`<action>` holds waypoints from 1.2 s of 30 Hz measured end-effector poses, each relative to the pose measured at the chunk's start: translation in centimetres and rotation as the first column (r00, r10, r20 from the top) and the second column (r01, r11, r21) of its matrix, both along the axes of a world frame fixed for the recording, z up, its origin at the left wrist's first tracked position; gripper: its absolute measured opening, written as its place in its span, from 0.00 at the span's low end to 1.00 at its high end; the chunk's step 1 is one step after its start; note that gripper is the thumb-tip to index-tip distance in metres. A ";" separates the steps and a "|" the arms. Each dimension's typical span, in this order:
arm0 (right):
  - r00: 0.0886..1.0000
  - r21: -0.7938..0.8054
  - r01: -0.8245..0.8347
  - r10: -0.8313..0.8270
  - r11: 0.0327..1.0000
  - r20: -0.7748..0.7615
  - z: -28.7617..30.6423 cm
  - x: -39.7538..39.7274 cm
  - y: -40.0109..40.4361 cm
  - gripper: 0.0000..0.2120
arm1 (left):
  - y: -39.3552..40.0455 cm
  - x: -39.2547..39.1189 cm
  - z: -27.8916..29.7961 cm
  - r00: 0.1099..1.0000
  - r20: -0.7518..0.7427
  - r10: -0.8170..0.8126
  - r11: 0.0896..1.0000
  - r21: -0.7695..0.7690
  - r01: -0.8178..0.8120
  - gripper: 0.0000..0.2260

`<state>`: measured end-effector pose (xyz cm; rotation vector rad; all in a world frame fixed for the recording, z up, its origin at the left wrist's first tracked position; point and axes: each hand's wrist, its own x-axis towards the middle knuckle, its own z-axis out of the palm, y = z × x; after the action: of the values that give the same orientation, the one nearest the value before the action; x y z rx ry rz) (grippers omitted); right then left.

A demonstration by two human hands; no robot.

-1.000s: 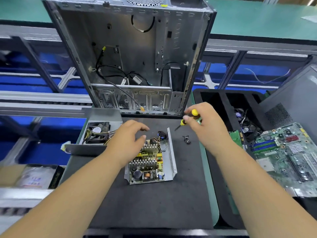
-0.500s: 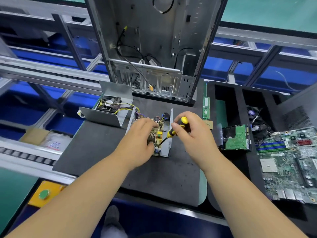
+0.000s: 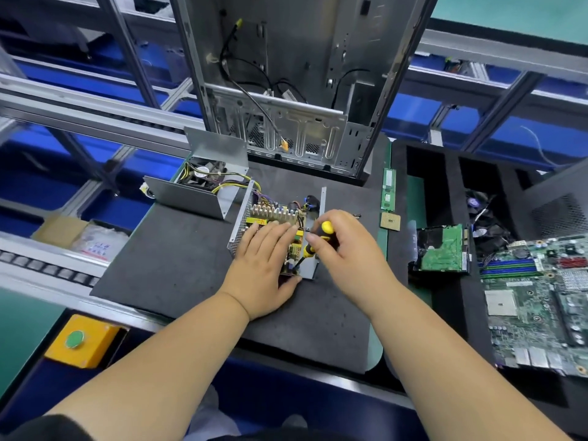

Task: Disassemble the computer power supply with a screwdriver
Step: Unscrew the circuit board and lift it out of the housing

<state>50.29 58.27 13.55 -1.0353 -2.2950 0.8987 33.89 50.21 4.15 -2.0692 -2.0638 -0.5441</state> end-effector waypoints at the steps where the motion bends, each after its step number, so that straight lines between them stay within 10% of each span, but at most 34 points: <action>1: 1.000 -0.001 0.001 -0.001 1.000 0.004 0.0 -0.1 0.0 0.05 | 0.1 -0.1 -0.2 1.000 0.001 -0.003 1.000 0.022 0.003 0.36; 21: 0.997 0.031 -0.038 0.036 0.999 0.066 0.6 -0.5 -0.2 0.05 | 0.6 -0.7 -0.8 0.998 0.026 -0.049 0.994 0.102 0.046 0.34; 36: 0.907 0.287 -0.211 0.078 0.934 0.413 3.3 -2.2 -0.2 0.15 | 0.8 -0.8 -1.4 0.998 0.017 -0.066 0.982 0.180 0.061 0.33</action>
<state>48.12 58.06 16.90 -0.9727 -2.7693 0.3522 33.07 51.04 2.77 -2.0388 -1.8888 -0.7386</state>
